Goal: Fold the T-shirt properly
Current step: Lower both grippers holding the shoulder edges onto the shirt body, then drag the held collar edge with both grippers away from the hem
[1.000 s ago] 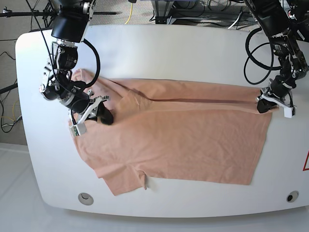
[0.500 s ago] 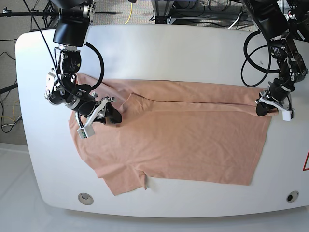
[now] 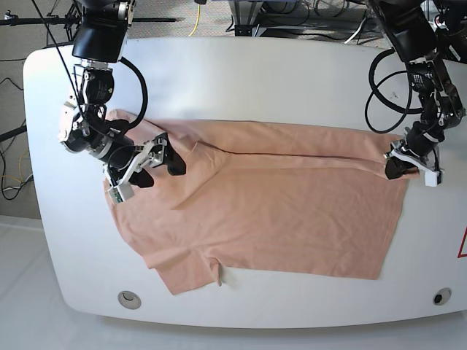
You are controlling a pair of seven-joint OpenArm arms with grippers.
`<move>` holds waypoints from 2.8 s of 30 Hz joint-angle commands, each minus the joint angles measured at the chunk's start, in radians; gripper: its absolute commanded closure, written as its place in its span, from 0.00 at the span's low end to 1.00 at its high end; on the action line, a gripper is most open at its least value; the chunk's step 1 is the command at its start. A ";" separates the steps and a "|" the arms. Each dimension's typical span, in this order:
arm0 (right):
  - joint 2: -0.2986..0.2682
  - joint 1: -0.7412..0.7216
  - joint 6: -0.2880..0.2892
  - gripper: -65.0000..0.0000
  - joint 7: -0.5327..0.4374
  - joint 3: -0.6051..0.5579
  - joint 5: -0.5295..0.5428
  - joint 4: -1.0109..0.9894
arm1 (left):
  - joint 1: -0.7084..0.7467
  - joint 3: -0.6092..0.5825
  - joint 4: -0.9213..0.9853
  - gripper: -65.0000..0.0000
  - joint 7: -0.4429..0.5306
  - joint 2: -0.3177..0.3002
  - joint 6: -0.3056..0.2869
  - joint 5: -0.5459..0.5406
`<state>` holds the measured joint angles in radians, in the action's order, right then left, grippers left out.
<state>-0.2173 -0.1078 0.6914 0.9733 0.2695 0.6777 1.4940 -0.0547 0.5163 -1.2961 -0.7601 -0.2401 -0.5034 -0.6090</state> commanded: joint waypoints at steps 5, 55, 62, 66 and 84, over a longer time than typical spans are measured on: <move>-0.046 -0.002 0.007 0.19 -0.023 0.006 0.024 0.078 | -0.029 -0.046 -0.020 0.95 0.021 -0.028 -0.108 -0.024; -0.055 0.179 0.007 0.19 -0.023 0.178 0.024 0.129 | 0.009 -0.040 -0.020 0.58 0.104 -0.075 -0.119 0.235; -0.055 0.205 0.007 0.19 -0.023 0.267 0.024 0.144 | 0.034 -0.035 -0.021 0.58 0.107 -0.075 -0.119 0.315; -0.055 0.225 0.007 0.19 -0.023 0.327 0.024 0.156 | 0.051 -0.005 -0.046 0.58 0.107 -0.077 -0.119 0.350; -0.044 0.296 0.007 0.19 -0.024 0.362 0.023 0.158 | 0.063 0.054 -0.115 0.58 0.116 -0.072 -0.120 0.545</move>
<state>-0.2462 0.1978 0.6922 0.9730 0.6266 0.6815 1.6360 0.0250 0.5644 -1.3941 -0.6651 -0.2939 -0.6262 -0.0628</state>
